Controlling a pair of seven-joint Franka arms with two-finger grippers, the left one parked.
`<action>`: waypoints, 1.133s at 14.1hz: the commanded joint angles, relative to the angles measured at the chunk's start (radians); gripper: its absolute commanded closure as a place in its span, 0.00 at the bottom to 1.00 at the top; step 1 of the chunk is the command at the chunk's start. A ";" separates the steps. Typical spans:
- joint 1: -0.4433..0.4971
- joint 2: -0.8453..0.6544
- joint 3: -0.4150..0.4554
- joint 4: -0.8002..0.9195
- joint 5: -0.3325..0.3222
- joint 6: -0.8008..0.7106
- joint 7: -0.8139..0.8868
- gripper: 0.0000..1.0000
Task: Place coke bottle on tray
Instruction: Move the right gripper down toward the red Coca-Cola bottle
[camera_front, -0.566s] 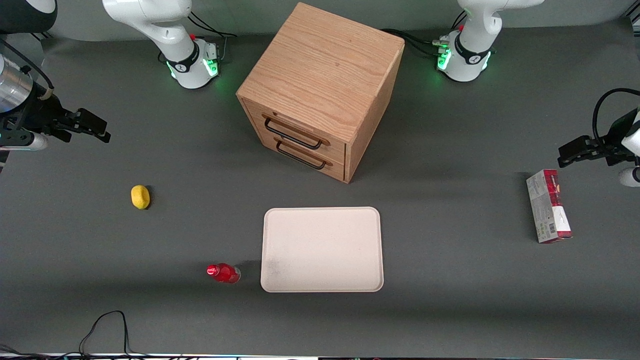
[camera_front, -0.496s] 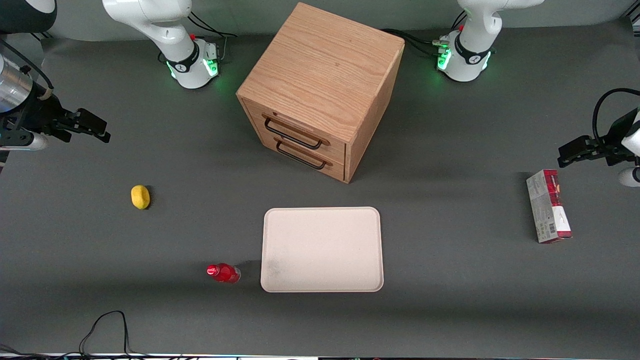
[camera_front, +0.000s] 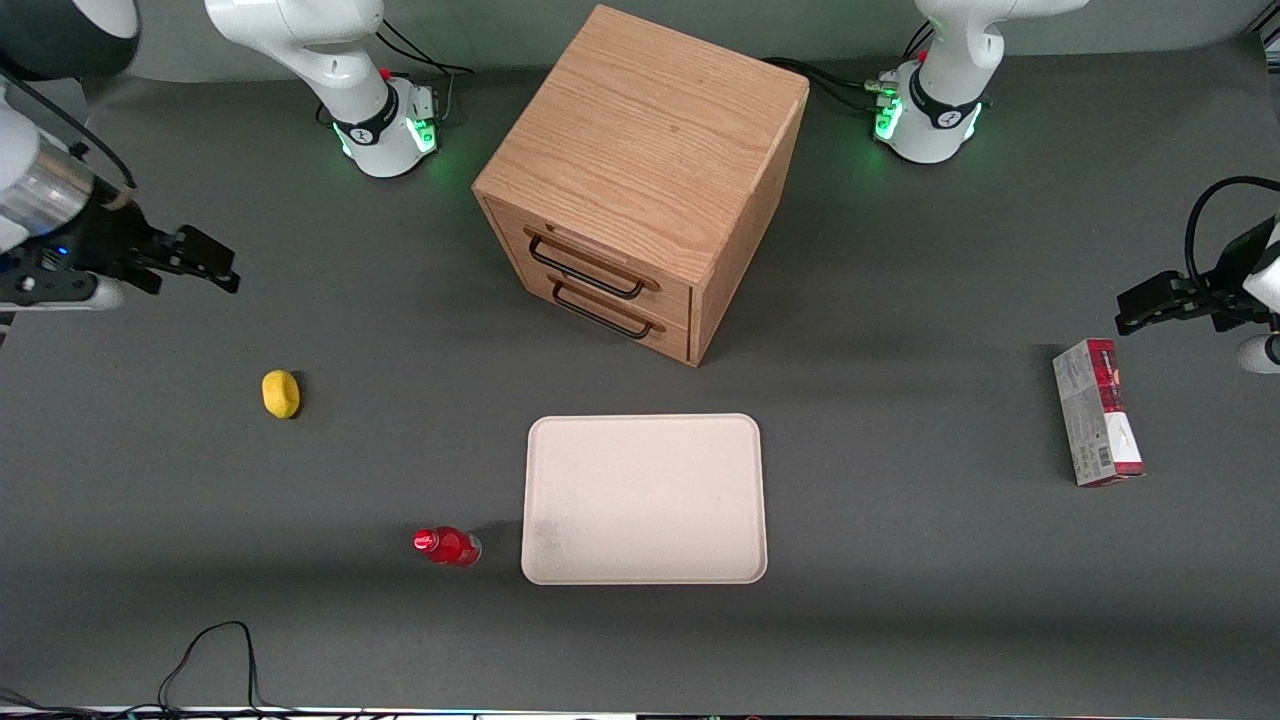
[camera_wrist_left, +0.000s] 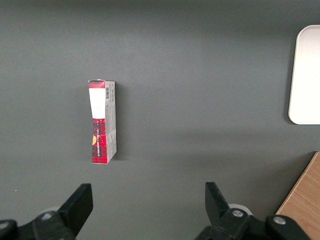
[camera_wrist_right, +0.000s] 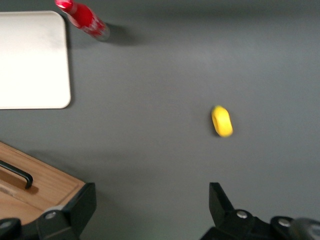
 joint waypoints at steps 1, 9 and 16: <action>0.006 0.108 0.023 0.122 0.017 0.040 0.019 0.00; 0.121 0.732 0.170 0.787 -0.119 -0.053 0.196 0.00; 0.104 0.975 0.281 0.918 -0.276 0.092 0.184 0.01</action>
